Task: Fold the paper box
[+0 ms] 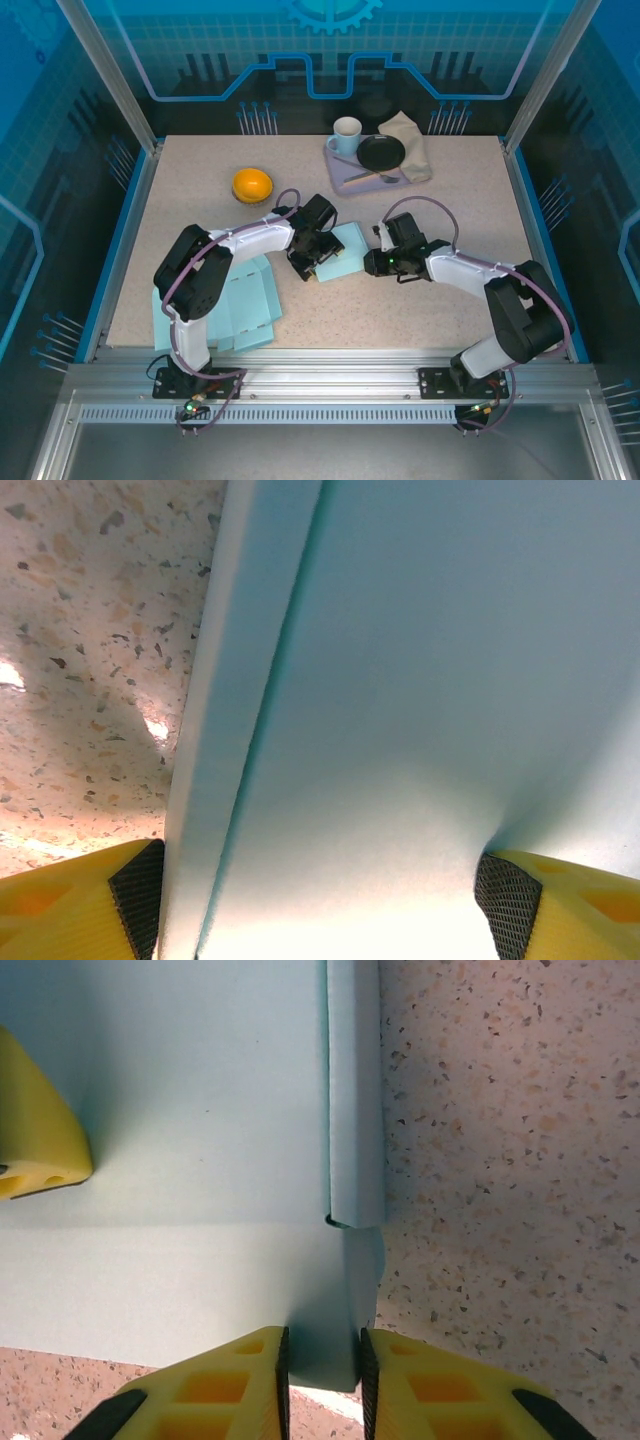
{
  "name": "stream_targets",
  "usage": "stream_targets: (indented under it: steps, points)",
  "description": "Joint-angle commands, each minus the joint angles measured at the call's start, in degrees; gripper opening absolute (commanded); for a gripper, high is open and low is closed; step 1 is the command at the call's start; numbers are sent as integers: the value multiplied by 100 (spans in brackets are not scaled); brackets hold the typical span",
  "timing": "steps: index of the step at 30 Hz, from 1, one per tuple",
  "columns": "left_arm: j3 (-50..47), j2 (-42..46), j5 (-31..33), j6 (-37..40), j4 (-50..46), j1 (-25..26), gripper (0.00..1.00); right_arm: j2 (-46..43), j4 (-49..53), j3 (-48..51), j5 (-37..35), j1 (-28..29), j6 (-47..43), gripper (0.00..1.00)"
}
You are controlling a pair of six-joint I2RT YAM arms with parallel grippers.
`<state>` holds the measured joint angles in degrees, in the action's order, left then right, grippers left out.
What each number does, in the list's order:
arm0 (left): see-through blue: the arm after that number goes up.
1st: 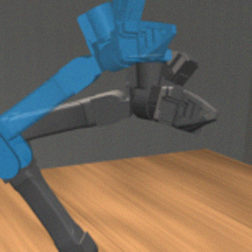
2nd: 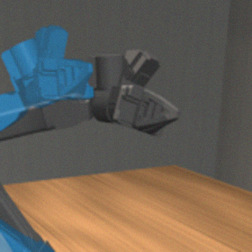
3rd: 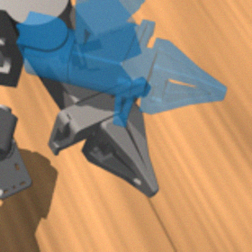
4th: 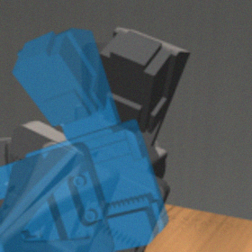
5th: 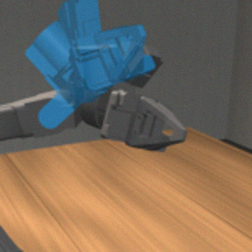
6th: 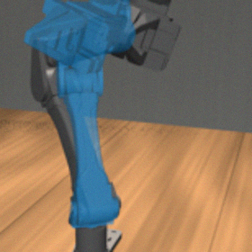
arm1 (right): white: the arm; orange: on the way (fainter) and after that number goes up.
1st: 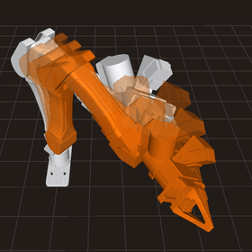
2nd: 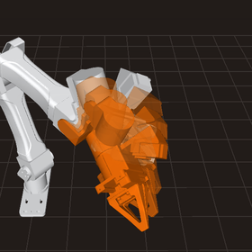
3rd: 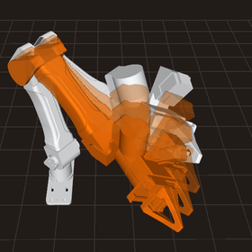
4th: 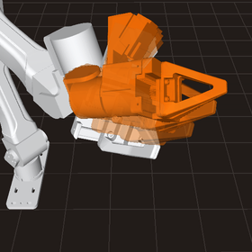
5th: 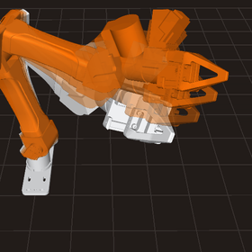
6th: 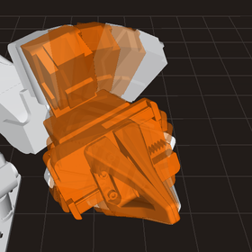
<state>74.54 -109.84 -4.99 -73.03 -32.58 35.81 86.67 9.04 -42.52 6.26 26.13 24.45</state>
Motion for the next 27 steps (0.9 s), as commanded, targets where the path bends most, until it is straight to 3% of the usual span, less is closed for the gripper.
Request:
stream_targets:
  steps: [1, 17, 27]
  points:
    - [-343, -600, 574, -133, -660, -182, 83, 163, 625, 247, -74, -91, 91, 21]
    - [-337, -655, 508, -108, -641, -196, 83, 630, 128, 384, -163, -201, 388, 15]
    - [-300, -770, 366, -77, -602, -197, 83, 1085, -963, 520, 47, -198, 692, 15]
